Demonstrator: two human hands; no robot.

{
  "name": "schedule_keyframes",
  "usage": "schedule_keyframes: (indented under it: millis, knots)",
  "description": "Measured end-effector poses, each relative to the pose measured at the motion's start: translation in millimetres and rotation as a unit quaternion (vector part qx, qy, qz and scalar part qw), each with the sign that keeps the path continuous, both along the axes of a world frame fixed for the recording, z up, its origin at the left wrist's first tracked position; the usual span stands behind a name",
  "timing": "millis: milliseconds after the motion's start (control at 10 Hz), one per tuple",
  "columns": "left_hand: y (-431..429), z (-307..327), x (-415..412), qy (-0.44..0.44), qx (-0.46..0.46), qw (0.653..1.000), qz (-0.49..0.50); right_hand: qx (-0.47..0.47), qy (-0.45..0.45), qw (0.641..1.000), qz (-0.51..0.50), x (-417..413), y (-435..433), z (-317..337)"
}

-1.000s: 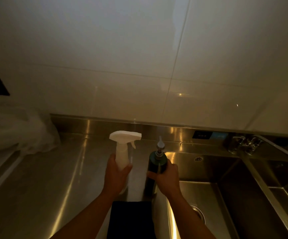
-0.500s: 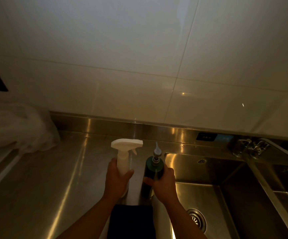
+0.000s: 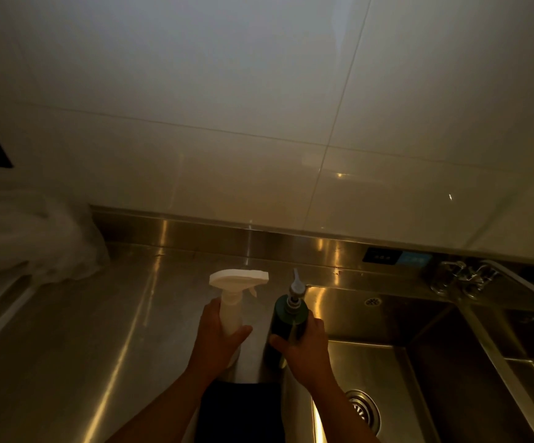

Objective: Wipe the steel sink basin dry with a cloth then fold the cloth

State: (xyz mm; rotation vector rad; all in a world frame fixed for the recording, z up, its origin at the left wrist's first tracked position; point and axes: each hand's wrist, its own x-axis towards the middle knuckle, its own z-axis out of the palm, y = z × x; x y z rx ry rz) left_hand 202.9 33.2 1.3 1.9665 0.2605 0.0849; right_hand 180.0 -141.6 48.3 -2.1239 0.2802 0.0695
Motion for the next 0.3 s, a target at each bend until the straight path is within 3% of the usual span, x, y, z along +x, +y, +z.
schedule_keyframes:
  millis: [100,200,300]
  knots:
    - [3,1,-2,0.012,0.018,1.0,-0.008,0.012,0.015,1.0,0.005,-2,-3,-4]
    - [11,1,-12,0.084,0.055,0.995,0.009,0.004,0.077,0.997,0.019,-8,-13,-1]
    - [15,-8,-46,0.13,0.141,0.982,0.001,-0.049,0.149,0.987,0.02,-26,-27,-5]
